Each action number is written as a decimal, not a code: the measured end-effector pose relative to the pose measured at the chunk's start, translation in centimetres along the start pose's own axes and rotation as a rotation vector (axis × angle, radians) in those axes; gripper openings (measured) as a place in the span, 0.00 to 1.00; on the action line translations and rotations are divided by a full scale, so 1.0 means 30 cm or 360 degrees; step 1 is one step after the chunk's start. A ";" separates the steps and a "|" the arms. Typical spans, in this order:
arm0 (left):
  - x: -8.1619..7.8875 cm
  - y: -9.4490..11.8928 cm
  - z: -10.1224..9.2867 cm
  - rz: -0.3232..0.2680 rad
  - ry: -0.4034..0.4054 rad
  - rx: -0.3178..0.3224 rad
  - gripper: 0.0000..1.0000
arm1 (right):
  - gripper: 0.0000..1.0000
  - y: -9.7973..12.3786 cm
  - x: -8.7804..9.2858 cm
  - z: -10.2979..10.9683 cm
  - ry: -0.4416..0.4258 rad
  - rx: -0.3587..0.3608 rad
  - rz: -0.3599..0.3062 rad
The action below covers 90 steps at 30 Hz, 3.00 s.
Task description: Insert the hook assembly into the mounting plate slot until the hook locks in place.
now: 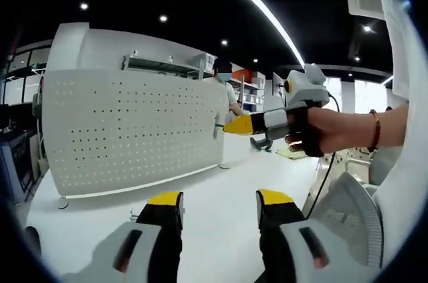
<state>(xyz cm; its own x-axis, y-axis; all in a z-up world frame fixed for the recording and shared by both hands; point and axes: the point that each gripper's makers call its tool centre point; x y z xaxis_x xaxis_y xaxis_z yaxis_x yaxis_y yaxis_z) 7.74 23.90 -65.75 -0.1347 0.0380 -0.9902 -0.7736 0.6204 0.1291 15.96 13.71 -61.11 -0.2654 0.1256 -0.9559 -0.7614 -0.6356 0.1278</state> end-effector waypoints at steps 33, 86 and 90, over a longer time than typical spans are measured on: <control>-0.001 0.011 0.029 0.0032 -0.0018 -0.0083 0.64 | 0.01 -0.107 -0.250 -0.203 0.0236 0.0238 -0.0152; 0.022 0.005 0.081 0.0103 -0.0055 -0.0024 0.69 | 0.01 -0.260 -0.481 -0.443 0.0287 0.0555 -0.0230; 0.025 0.004 0.085 0.0102 -0.0034 -0.0032 0.68 | 0.01 -0.267 -0.493 -0.464 0.0296 0.0589 -0.0227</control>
<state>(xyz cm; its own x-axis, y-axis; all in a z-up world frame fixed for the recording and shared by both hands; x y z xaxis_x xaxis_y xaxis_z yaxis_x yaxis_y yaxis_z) 9.12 26.02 -66.61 -0.1712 0.0938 -0.9808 -0.7760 0.6006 0.1929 34.22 6.32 -51.68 -0.0571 0.0313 -0.9979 -0.9524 -0.3015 0.0450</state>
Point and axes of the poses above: the point that each gripper's makers call its tool centre point, and the gripper's own axes: y roughly backward along the fingers, z roughly to its left, x roughly out of its underside, and after that the axes turned 8 degrees about -x, right-handed
